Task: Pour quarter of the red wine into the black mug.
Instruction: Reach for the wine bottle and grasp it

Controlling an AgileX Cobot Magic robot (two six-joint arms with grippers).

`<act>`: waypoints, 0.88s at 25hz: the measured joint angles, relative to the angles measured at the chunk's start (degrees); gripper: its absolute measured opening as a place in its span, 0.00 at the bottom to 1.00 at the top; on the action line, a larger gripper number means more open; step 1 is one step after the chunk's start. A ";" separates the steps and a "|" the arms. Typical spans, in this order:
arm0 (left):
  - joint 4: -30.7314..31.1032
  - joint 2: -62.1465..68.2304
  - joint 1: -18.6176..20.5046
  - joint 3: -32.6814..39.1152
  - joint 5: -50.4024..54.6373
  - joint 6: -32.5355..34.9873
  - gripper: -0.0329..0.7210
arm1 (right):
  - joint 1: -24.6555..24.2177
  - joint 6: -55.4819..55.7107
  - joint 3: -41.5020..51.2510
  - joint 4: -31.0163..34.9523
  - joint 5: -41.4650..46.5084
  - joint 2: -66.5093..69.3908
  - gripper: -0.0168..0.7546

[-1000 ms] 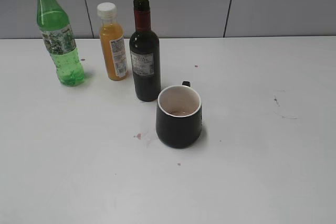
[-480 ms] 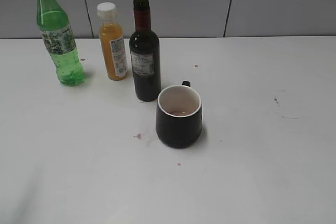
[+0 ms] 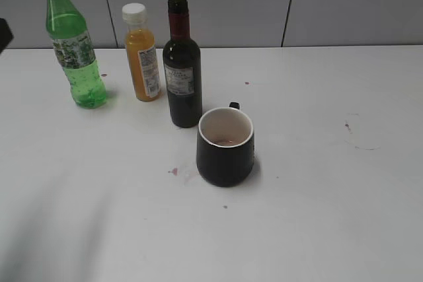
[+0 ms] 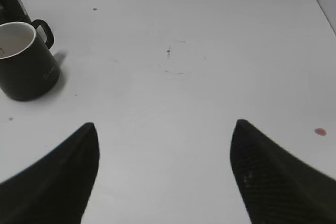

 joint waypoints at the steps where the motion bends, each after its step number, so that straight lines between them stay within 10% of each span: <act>1: 1.48 2.00 0.00 0.00 -2.40 -0.92 0.87 | 0.00 0.00 0.00 0.00 0.00 0.00 0.79; 22: 17.68 32.79 0.00 -5.49 -16.09 -3.15 0.96 | 0.00 -0.02 0.00 0.00 0.00 0.00 0.79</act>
